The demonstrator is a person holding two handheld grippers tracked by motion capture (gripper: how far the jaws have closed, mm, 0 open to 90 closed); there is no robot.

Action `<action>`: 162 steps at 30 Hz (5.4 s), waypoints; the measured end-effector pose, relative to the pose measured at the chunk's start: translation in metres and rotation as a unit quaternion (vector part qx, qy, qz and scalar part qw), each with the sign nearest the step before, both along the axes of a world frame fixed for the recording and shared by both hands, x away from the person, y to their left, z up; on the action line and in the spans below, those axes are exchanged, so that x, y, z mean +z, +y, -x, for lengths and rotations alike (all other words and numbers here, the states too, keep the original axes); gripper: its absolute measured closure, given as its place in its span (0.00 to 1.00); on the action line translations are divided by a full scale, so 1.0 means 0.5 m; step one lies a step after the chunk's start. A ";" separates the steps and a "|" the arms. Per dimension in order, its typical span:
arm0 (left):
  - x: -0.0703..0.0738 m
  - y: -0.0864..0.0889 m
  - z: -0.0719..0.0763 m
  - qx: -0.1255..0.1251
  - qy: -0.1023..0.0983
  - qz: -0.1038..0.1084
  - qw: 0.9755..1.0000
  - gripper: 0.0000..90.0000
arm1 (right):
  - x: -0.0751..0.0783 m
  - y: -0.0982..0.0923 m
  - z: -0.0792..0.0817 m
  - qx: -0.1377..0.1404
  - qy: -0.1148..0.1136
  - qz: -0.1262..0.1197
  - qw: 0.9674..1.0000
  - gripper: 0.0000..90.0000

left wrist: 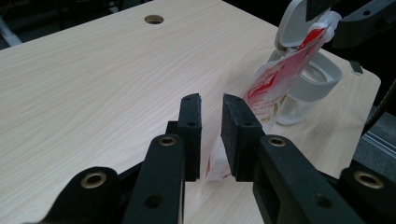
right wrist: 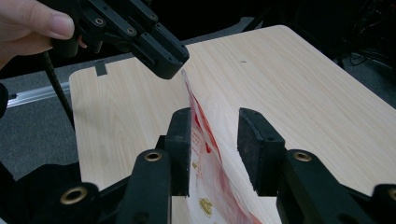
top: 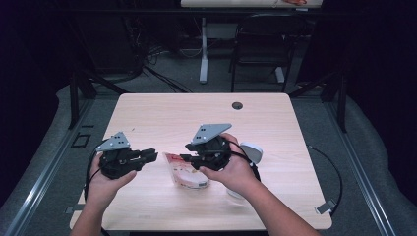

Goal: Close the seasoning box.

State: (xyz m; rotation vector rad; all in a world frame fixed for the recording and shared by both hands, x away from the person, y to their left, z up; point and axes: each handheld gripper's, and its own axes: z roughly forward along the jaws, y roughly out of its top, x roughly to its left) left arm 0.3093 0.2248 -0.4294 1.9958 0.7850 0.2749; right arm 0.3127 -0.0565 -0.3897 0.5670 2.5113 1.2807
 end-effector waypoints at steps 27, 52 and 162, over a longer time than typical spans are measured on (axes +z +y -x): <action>-0.004 0.007 -0.003 0.007 0.004 -0.002 1.000 0.86 | -0.019 0.063 -0.044 0.007 0.041 0.073 0.996 0.75; -0.009 0.006 -0.005 0.007 0.008 -0.005 1.000 0.85 | -0.045 0.088 -0.060 0.018 0.060 0.115 0.991 0.81; -0.091 -0.084 -0.011 -0.130 0.014 0.018 0.991 0.47 | 0.067 -0.007 -0.013 0.085 -0.001 0.062 0.994 1.00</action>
